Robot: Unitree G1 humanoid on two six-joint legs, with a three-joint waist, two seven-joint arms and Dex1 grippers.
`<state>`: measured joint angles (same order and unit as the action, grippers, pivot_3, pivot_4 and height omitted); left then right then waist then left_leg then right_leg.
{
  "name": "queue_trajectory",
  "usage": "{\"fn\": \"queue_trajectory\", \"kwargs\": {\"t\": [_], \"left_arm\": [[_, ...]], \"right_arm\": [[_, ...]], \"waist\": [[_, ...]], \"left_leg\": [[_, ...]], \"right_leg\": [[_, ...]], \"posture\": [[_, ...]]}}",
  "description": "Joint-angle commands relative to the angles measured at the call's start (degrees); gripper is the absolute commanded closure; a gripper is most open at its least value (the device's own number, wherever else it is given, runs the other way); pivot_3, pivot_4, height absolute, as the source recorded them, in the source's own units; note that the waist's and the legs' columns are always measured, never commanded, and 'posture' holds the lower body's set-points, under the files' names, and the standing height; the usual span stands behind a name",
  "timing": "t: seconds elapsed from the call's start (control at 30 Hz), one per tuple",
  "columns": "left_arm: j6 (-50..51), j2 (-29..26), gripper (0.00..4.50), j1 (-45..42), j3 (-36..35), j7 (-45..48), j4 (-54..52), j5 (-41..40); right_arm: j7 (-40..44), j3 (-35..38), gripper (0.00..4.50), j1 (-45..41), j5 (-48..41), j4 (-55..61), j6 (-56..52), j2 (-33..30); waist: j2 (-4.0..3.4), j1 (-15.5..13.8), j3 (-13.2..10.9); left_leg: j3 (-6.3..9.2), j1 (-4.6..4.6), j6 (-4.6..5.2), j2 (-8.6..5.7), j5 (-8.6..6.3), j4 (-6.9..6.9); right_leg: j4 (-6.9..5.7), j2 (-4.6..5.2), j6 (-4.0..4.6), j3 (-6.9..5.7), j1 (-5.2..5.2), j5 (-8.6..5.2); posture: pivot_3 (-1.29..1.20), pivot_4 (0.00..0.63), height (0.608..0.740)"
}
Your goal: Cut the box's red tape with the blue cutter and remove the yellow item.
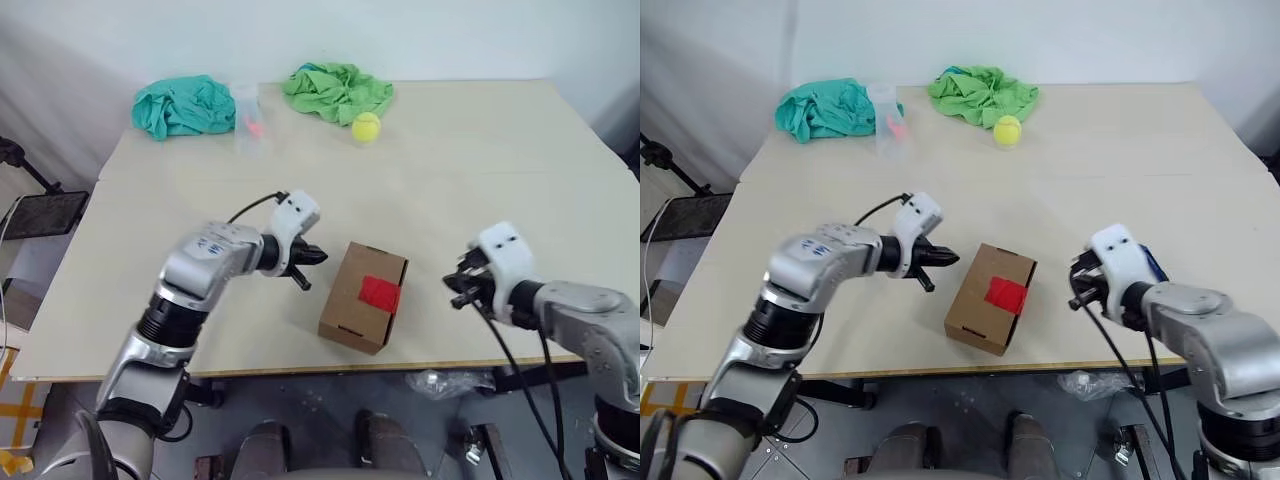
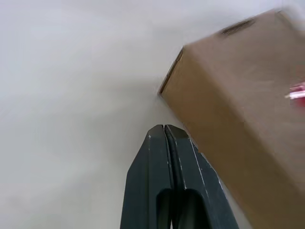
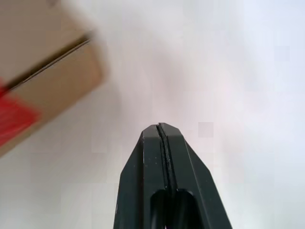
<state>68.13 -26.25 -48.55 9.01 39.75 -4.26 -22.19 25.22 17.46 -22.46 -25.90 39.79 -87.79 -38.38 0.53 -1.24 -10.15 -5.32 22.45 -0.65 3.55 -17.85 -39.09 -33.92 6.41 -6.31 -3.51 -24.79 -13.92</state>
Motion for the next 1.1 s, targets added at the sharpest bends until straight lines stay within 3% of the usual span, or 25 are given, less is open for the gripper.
{"fn": "queue_trajectory", "kwargs": {"t": [0.03,0.07,0.17,0.43,0.57,0.87,1.1], "left_arm": [[4.3,-0.2,4.50,-2.4,-3.8,4.1,-2.5,-6.6],[6.8,-0.2,4.50,-3.0,-3.6,6.5,-4.2,-9.8],[9.4,-0.1,4.50,-3.3,-0.7,9.5,-7.3,-13.8],[-0.7,0.9,4.50,-0.7,7.5,6.3,-5.2,-7.2],[-6.1,1.4,4.50,0.0,11.3,6.6,-3.9,-4.3],[-12.8,1.7,4.50,1.6,16.0,6.7,-2.4,0.7],[-13.7,2.4,4.50,1.6,16.1,6.5,-1.7,2.1]], "right_arm": [[-0.7,4.8,4.49,-2.7,-2.7,5.6,-4.1,3.5],[-1.1,6.1,4.49,-3.3,-4.8,6.9,-4.5,5.8],[-2.9,7.0,3.92,-3.0,-11.2,9.6,-4.7,9.5],[-17.6,3.4,1.52,-0.5,-20.9,10.4,-4.7,14.7],[-21.8,3.4,0.13,2.2,-26.3,10.0,-4.7,11.8],[-27.6,7.4,0.01,8.4,-45.9,9.3,-4.7,1.9],[-35.0,5.9,0.01,8.1,-55.1,5.1,-1.4,-4.1]], "waist": [[0.00,0.0,0.0],[0.00,0.0,0.0],[0.00,0.0,0.0],[-0.01,0.0,0.0],[0.00,0.0,0.0],[0.01,-0.1,0.0],[0.03,-0.1,0.0]], "left_leg": [[0.00,-0.01,0.00,0.00,0.00,0.01],[0.00,-0.02,0.00,0.00,0.00,0.02],[0.02,0.03,0.00,0.02,0.00,0.09],[0.01,0.00,0.02,0.00,-0.02,0.08],[-0.01,0.02,0.02,0.01,-0.02,0.10],[0.01,0.04,0.09,0.01,-0.06,0.10],[0.01,0.02,0.10,0.01,-0.06,0.07]], "right_leg": [[0.00,0.00,0.00,-0.01,0.01,0.00],[0.01,-0.01,0.01,0.00,0.02,-0.01],[-0.07,-0.05,0.01,0.01,0.00,-0.01],[0.05,-0.03,0.04,0.03,0.01,-0.02],[0.02,-0.03,0.09,0.03,-0.05,-0.05],[0.10,-0.02,0.09,0.02,-0.01,-0.05],[0.14,0.00,0.09,0.02,0.04,-0.05]], "posture": [[0.00,0.150,0.740],[0.00,0.150,0.740],[0.00,0.150,0.740],[0.00,0.150,0.740],[0.00,0.150,0.740],[0.00,0.150,0.740],[0.00,0.150,0.740]]}}
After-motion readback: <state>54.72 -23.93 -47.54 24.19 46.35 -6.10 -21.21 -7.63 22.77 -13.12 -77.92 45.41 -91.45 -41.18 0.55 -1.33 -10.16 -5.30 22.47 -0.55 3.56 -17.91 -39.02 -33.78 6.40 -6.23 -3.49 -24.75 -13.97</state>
